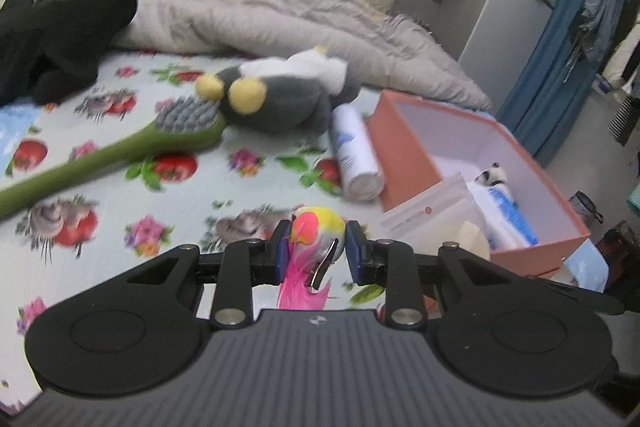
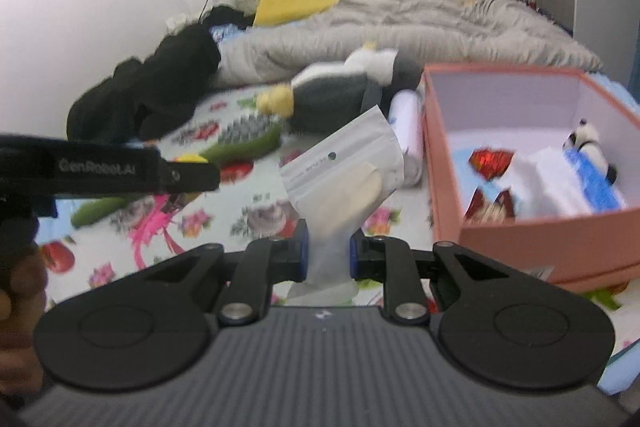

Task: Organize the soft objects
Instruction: 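Carry feather toy and bagged sponge over pink box and open both tools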

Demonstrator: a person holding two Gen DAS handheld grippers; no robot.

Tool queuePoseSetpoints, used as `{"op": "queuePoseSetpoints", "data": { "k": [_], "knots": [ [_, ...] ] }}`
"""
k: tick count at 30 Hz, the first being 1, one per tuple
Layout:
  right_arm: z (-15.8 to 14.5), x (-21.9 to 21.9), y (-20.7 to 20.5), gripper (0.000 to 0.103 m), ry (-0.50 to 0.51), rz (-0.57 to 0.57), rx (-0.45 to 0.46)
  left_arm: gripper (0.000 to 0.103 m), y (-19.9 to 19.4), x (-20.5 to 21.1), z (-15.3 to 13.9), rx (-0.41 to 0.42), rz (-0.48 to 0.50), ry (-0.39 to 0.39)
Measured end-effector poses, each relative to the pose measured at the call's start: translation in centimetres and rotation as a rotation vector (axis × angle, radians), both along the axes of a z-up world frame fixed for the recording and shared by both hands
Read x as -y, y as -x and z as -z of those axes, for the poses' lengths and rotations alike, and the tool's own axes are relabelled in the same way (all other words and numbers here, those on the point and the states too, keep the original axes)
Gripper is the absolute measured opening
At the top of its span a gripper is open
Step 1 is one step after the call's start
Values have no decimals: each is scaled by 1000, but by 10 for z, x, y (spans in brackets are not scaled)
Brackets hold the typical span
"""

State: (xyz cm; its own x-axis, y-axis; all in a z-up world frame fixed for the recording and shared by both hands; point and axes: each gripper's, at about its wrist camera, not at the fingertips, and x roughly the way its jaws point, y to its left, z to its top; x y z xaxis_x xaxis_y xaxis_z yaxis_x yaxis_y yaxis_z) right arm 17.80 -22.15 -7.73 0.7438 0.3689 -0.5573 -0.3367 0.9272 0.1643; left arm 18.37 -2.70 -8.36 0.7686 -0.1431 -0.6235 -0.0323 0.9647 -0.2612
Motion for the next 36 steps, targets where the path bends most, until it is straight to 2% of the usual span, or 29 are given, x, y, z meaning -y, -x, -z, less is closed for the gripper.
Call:
{"op": "queuePoseSetpoints", "data": {
  "k": [5,13,20,25,29,36],
  "knots": [
    [-36,22,-5,22,-72,48,32,33,-10,18,-36,26,42,-29],
    [-87,57,-19,22,-57,93,144,33,-33,54,-93,92,95,-24],
    [-110,93,-39,23,-42,126,183,33,-60,95,-129,136,146,-22],
    [-108,123,-60,23,-32,166,170,33,-87,128,-138,139,185,-6],
    [-94,145,-78,23,-20,205,117,33,-111,155,-133,122,221,-17],
    [-51,176,-112,23,5,275,-24,33,-160,199,-91,15,286,-40]
  ]
}}
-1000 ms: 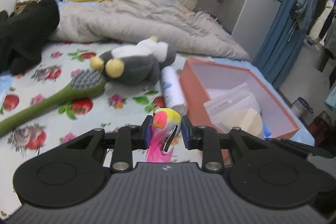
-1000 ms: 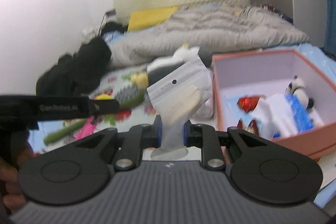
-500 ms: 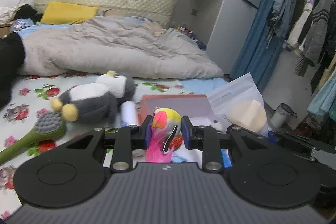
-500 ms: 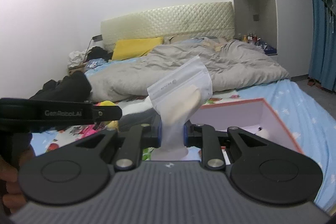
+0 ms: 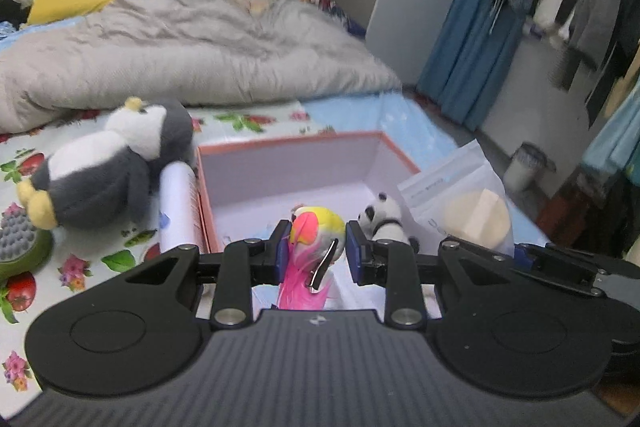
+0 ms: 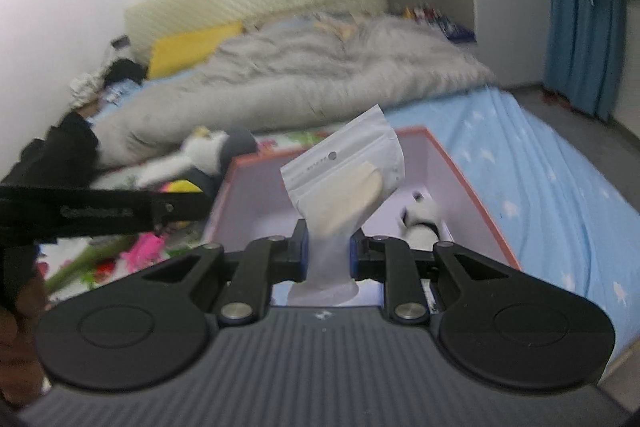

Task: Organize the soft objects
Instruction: 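Carry feather toy and bagged sponge over pink box and open both tools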

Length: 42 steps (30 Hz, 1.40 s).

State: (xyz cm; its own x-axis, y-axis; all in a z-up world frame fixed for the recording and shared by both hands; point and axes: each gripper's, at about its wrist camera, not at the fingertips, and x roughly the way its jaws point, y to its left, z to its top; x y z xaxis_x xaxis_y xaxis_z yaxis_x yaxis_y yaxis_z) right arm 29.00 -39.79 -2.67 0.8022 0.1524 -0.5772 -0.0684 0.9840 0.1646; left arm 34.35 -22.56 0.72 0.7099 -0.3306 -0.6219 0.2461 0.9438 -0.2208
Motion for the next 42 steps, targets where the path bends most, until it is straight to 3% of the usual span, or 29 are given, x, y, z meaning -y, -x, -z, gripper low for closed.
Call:
{"op": "queuePoseSetpoints", "data": {
  "k": [12,22,23,24,26,33,42],
  "knots": [
    [65,29,-23,24,-9,53,-159,33,-63,41,73,-161,76,-71],
    [67,29,-27,27,-14,62,-173,34,-71,46,90,-198,87,-89],
    [66,29,-27,34,-12,71,-176,37,-69,45,89,-197,88,-88],
    [64,30,-27,40,-12,77,-179,50,-68,45,87,-195,87,-89],
    [60,30,-24,46,-16,77,-171,65,-65,44,81,-191,91,-92],
    [27,28,-5,46,-8,89,-108,65,-47,40,49,-120,120,-129],
    [-42,15,38,46,7,106,42,66,-2,19,-14,-18,137,-68]
  ]
}}
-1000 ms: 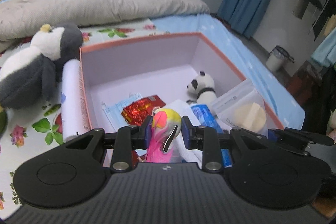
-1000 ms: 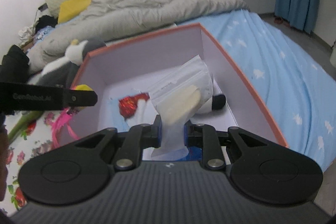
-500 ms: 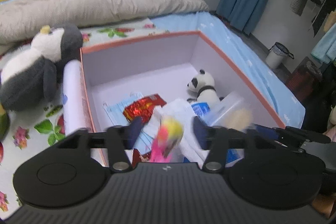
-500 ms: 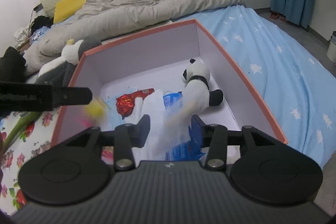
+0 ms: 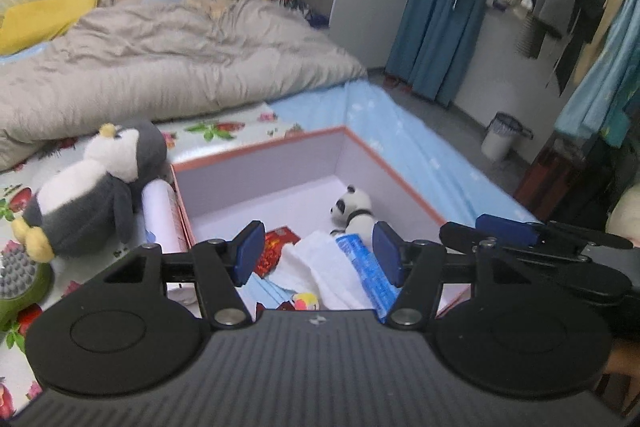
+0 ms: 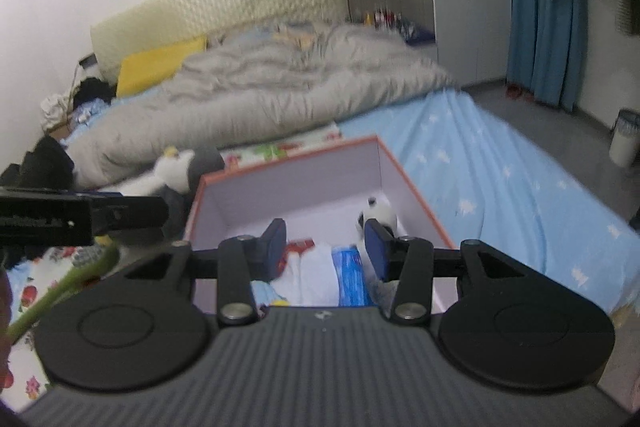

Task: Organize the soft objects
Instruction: 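Carry feather toy and bagged sponge over pink box and open both tools, then withdraw both open tools up and away from the pink box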

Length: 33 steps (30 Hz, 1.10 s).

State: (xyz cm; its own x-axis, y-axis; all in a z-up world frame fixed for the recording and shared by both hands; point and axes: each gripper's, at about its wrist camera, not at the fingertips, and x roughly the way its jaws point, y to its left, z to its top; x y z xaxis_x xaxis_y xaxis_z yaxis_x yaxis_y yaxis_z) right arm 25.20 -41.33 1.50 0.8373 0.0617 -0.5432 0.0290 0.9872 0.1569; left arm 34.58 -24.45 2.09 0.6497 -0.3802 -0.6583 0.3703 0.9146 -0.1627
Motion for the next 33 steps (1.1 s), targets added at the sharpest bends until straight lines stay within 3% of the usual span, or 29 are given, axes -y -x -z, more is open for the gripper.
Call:
{"op": "queuePoseSetpoints", "data": {
  "k": [6,13,19,22,33],
  "knots": [
    [-40,-17,33,46,21,-8,81,68,34,-17,-42,72,-3,39],
    [-47,-34,66,46,1,-17,97,70,78,-36,-68,131,6,54],
    [-33,-47,93,46,-32,-11,77,78,115,-54,-66,130,-4,49],
    [-26,-52,106,46,-37,-3,62,78,131,-64,-59,128,-18,49],
    [0,-64,136,46,-44,23,20,96,169,-96,-26,79,-87,32]
  ]
}}
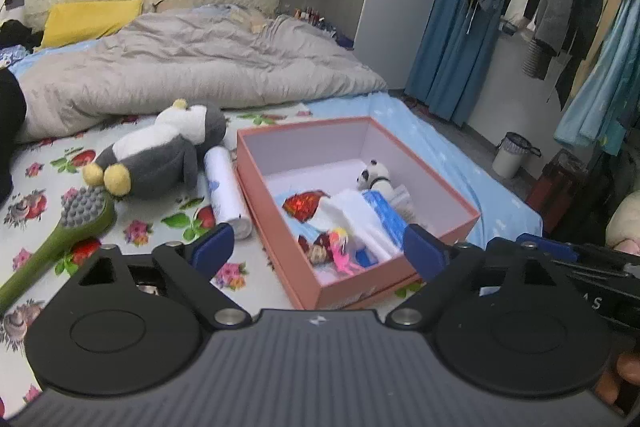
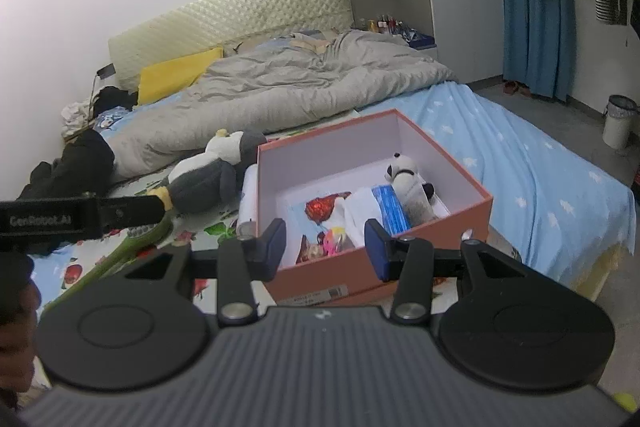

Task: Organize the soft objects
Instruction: 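Withdraw both open tools up and away from the pink box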

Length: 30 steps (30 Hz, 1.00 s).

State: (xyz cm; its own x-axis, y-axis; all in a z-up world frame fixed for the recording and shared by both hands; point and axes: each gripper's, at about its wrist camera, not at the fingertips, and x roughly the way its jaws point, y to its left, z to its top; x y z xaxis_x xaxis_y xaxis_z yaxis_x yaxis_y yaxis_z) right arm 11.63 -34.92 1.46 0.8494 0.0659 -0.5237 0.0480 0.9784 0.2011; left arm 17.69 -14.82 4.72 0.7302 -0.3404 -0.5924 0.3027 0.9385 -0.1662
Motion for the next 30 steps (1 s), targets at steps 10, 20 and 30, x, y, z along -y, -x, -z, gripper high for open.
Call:
{"op": "queuePoseSetpoints", "data": {
  "k": [10,20,30],
  "knots": [
    [19,1,6,46,11,6,-4,100,11,-1,20,-11,-11,-19],
    [24,2,14,46,24,-16,31,101,19,0,31,12,-24,-32],
    [23,-2,28,46,13,-49,36,101,40,-2,30,11,-17,-14]
  ]
}}
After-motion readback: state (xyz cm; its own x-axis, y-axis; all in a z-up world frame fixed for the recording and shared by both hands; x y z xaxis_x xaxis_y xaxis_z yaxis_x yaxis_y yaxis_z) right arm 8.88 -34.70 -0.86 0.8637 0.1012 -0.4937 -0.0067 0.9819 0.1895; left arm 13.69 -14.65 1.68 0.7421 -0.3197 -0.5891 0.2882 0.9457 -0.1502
